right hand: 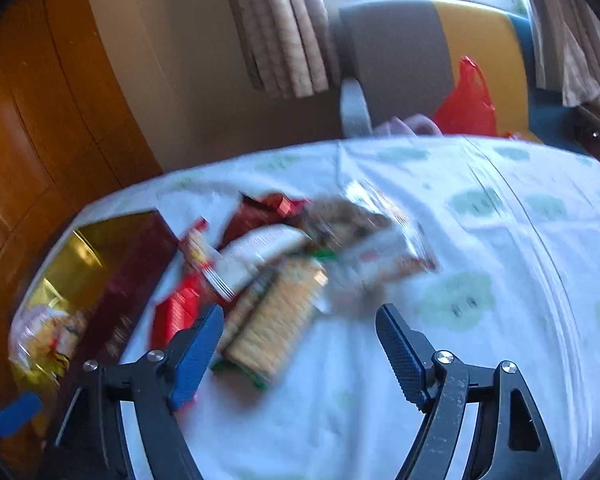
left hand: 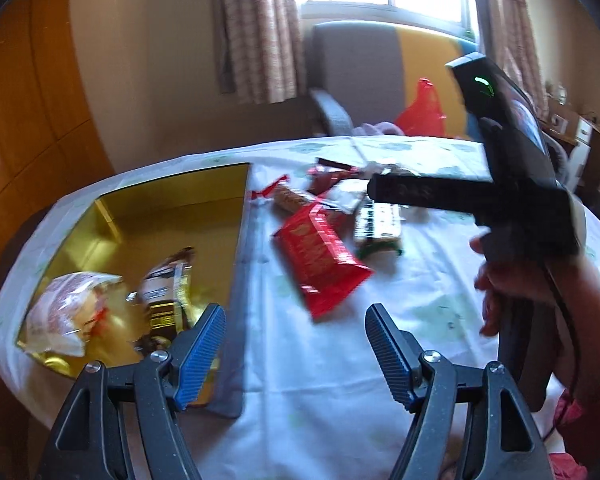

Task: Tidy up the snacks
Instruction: 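Grasp the green-edged cracker pack with the right gripper, then grasp the red packet with the left gripper while the right gripper holds the cracker pack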

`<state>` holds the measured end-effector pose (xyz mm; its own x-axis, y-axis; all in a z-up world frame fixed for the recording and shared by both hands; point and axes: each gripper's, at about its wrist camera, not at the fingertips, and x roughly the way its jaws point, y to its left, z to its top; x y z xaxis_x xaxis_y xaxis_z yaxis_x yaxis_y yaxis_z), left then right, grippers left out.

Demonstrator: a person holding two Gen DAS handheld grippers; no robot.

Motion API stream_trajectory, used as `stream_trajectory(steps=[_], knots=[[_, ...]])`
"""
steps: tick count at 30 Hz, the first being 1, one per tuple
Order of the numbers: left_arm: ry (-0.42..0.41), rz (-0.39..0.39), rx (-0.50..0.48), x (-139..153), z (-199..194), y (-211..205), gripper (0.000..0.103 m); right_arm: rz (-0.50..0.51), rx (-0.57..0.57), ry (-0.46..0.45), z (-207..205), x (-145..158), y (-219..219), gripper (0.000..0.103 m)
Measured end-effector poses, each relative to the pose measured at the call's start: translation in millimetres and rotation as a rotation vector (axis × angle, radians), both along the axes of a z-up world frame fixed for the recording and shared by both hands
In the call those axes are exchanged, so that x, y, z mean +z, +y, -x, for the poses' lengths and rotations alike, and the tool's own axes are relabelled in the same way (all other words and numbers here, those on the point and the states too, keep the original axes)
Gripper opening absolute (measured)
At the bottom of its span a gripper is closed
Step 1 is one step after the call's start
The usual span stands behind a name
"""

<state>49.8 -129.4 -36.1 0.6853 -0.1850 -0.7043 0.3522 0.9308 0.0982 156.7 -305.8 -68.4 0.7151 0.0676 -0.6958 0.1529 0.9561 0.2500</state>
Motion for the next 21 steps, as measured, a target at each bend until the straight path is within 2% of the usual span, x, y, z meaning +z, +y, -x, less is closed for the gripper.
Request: stream_trajectory(steps=[3,7,9,11,12,21], knots=[[0.0,0.013,0.034,3.6,-2.2,12.8,0.074,0.094,-0.012,0.176,-37.3,-12.6,20.4,0.079],[-0.007,0.016,0.061,8.4,-5.4,23.0,0.074,0.137,-0.009,0.258,-53.1,-41.5,28.4,0.077],[-0.006,0.025,0.051,10.0,-6.3,23.6,0.074,0.188,0.003,0.202,-42.6,-41.0,29.7,0.069],[-0.001,0.028,0.036,9.9,-9.1,18.1,0.074,0.175,0.012,0.169,-30.5,-39.5,22.2,0.053],[0.005,0.032,0.028,8.6,-10.4,14.0,0.074,0.16,0.015,0.159,-21.9,-38.7,14.9,0.049],[0.071,0.039,-0.045,-3.0,-34.3,-41.8,0.074,0.102,0.038,0.106,37.0,-35.9,-28.0,0.047]])
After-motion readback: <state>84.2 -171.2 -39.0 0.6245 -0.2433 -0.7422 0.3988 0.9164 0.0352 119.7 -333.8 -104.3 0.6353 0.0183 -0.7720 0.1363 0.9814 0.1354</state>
